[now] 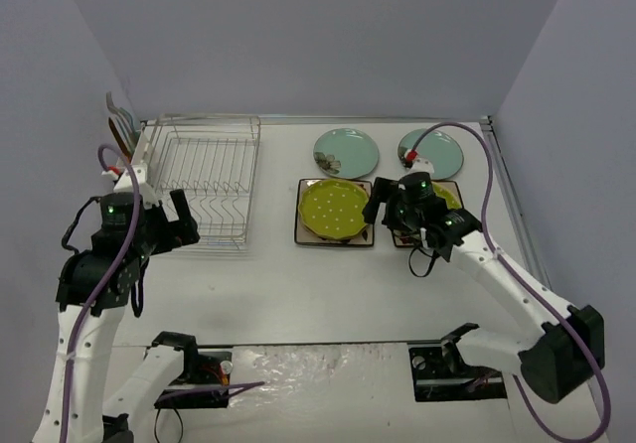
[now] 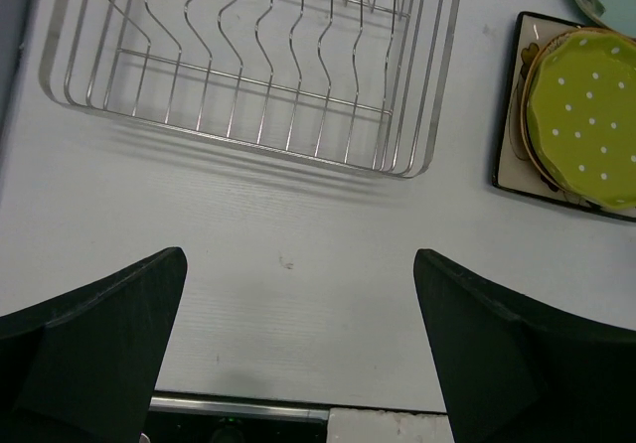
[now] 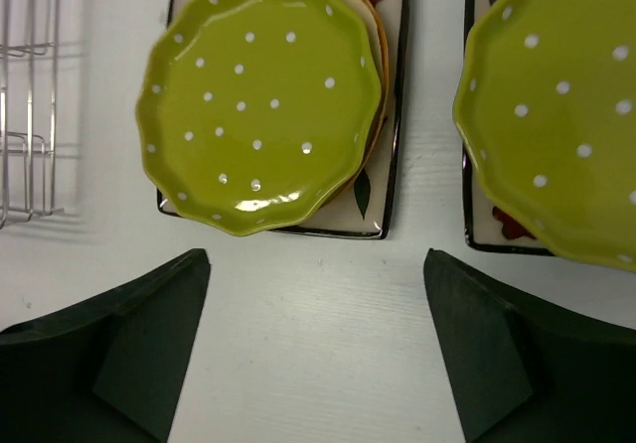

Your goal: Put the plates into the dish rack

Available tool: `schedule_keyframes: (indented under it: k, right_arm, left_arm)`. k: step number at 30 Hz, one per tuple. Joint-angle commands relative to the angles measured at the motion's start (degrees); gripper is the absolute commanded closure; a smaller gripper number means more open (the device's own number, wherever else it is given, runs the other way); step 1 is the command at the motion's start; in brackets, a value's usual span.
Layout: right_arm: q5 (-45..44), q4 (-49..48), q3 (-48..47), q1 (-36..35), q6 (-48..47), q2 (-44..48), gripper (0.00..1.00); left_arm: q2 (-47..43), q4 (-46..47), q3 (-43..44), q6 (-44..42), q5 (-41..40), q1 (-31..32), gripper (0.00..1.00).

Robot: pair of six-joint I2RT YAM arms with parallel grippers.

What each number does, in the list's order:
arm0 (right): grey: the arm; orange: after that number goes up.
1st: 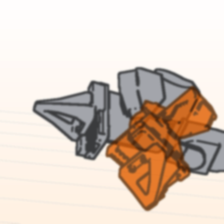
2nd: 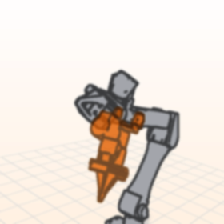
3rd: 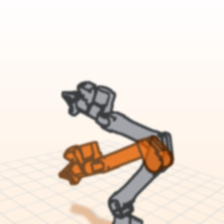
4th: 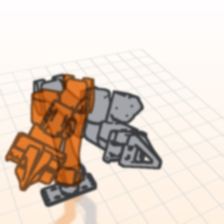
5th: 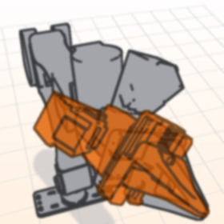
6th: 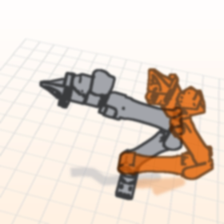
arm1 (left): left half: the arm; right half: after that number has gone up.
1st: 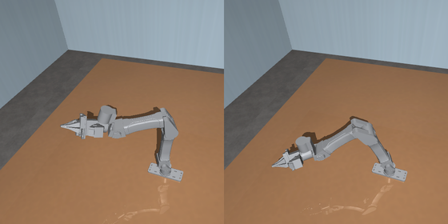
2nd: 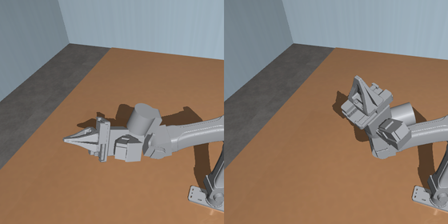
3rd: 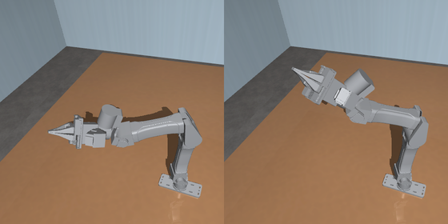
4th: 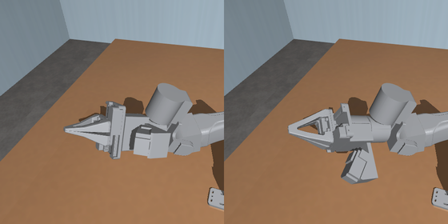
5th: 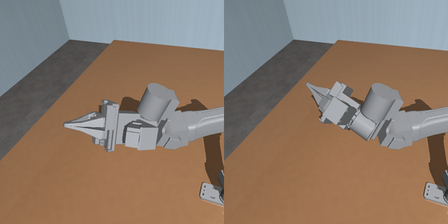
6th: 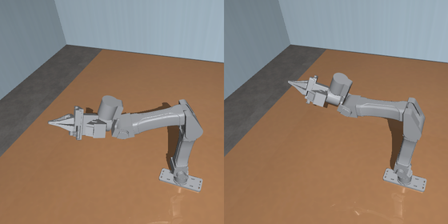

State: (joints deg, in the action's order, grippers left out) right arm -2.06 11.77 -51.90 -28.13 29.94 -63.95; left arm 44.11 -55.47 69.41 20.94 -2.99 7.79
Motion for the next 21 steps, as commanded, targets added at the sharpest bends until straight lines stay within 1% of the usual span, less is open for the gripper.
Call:
schedule_keyframes:
  k: [1,4,12,19,21]
  right_arm:
    - [-0.19,-3.07,-0.79,-1.31,9.17,-7.14,0.21]
    - [-3.08,-4.27,-0.92,-1.83,12.54,-11.21,0.28]
    - [-8.22,-6.16,-4.29,-2.35,14.6,-22.12,0.43]
    - [-11.31,-7.7,-6.37,-2.45,15.34,-27.42,0.61]
    - [-11.93,-7.99,-6.91,-2.39,15.28,-28.32,0.64]
  left_arm:
    - [3.0,3.48,0.68,2.74,2.99,-0.24,0.03]
    - [4.04,3.87,0.04,2.87,4.79,-0.15,0.03]
    - [4.9,5.02,-2.5,3.51,7.89,-0.08,0.03]
    - [5.11,4.74,-2.72,3.03,9.26,-0.08,0.03]
    - [5.11,4.73,-2.85,2.9,9.4,-0.08,0.03]
